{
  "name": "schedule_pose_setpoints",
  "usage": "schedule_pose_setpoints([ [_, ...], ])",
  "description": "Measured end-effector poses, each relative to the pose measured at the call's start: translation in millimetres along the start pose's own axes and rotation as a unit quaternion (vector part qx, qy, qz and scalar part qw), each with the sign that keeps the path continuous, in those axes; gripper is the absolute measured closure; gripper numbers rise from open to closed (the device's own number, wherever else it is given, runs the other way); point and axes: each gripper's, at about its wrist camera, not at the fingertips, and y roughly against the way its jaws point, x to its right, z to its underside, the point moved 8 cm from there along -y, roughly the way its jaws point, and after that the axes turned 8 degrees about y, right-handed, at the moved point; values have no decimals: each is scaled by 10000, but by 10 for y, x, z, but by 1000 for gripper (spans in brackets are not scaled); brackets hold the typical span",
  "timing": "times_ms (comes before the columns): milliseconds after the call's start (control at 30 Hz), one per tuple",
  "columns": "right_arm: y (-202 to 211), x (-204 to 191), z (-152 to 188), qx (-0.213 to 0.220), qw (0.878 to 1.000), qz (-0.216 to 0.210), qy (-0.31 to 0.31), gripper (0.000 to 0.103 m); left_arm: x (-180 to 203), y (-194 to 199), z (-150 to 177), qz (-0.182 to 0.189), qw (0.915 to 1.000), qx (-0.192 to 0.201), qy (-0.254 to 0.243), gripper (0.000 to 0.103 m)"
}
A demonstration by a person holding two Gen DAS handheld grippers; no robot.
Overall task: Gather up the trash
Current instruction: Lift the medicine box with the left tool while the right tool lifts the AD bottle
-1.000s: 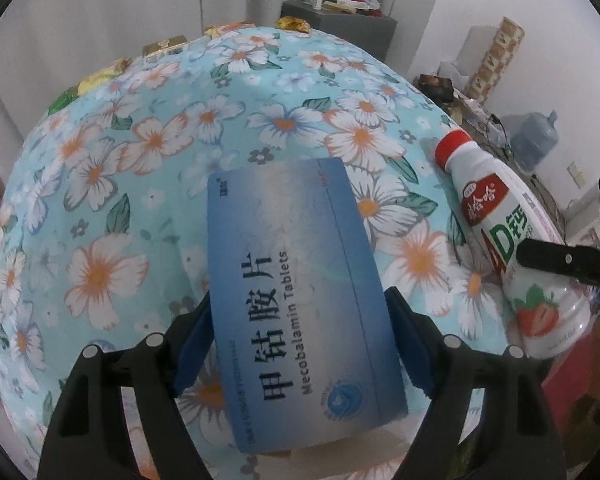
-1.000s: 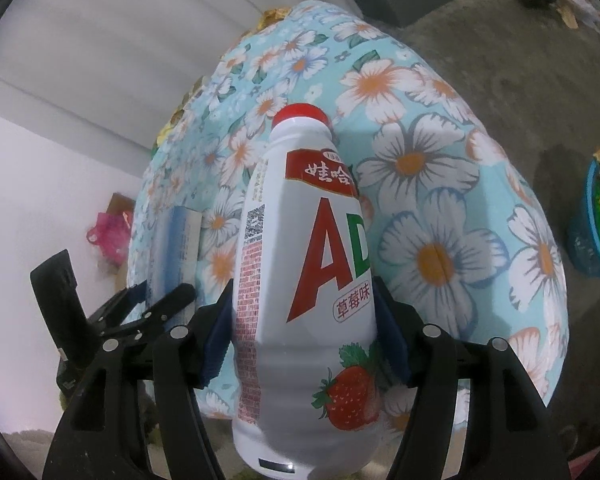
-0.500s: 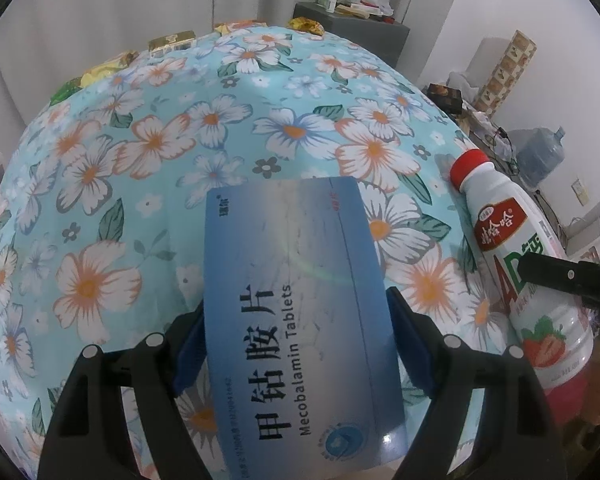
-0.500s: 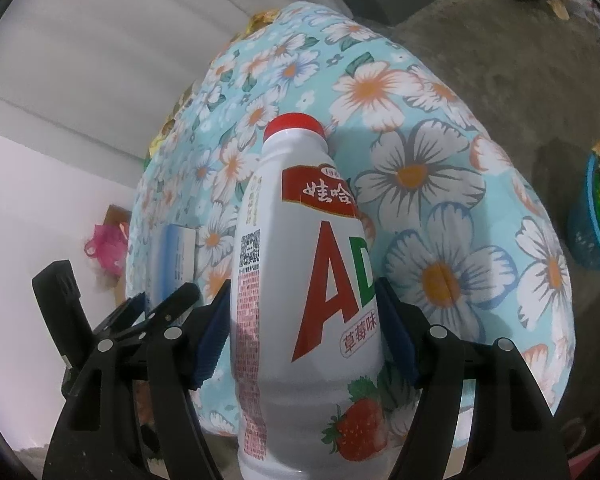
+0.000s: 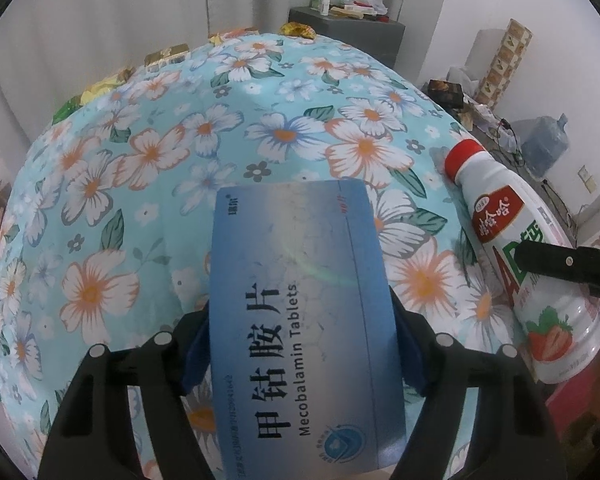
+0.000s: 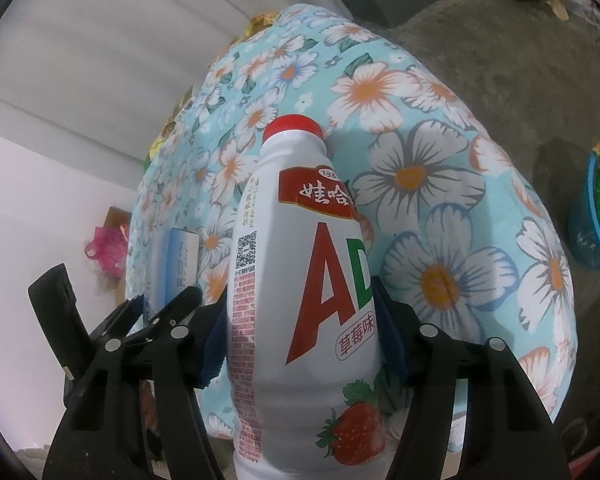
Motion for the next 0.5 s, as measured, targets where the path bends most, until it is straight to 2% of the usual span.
schedule_pose_setpoints([
  [500, -5, -16, 14, -27, 10000, 60, 19, 44, 147, 1, 58, -136, 9991, 92, -391, 30],
])
